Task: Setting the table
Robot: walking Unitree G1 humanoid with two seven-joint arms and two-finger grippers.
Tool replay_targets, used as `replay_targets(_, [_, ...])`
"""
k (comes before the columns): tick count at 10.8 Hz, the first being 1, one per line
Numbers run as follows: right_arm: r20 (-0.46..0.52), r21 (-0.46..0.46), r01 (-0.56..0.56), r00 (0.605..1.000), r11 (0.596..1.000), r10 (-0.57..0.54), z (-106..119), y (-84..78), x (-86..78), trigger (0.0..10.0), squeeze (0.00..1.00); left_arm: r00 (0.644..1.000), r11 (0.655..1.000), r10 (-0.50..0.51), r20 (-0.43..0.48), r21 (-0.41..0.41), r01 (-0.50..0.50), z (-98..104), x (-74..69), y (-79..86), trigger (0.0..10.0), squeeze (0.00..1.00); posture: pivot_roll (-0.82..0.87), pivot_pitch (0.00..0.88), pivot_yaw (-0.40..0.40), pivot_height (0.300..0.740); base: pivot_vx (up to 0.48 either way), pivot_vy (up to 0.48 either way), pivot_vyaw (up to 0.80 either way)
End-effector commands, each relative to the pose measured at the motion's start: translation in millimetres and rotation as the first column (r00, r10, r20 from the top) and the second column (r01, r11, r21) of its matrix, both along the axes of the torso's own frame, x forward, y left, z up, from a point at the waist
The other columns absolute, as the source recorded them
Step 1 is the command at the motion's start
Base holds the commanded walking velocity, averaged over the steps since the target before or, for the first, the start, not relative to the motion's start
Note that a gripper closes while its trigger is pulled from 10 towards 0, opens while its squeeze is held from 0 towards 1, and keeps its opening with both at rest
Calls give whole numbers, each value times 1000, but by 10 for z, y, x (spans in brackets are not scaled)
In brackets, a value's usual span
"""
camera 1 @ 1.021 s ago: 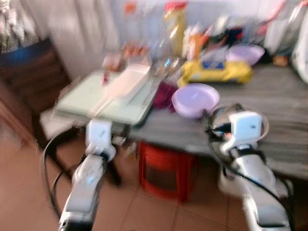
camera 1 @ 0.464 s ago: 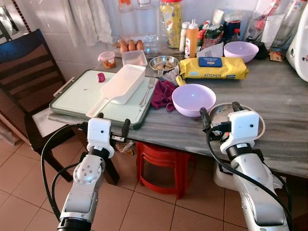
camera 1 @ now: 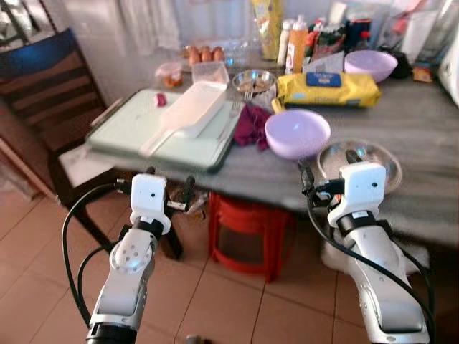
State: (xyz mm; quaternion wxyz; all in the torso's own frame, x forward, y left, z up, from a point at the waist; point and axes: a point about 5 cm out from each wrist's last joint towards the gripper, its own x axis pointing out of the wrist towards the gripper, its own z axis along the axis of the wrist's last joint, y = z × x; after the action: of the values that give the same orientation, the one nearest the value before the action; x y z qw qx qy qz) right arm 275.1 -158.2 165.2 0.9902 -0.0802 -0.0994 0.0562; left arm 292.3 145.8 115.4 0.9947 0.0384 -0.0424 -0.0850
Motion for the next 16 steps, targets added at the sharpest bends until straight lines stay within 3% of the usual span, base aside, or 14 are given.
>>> replay_targets(1, [-4, 15, -11, 1000, 1000, 11, -9, 21, 8, 10000, 0, 1000, 1000, 9, -2, 13, -9, 3, 11, 22, 10000, 0, -78, 24, 88, 740, -296, 0, 0])
replay_targets(11, [-17, 26, -11, 1000, 1000, 12, -27, 6, 57, 10000, 0, 1000, 1000, 5, -12, 17, -5, -50, 5, 17, 10000, 0, -75, 17, 74, 740, -292, 0, 0])
replay_targets(16, [-36, 28, -19, 999, 999, 20, -62, 33, 52, 10000, 0, 999, 999, -41, 10, -21, 41, -55, -15, -66, 10000, 0, -76, 25, 71, 740, 0, 0, 0])
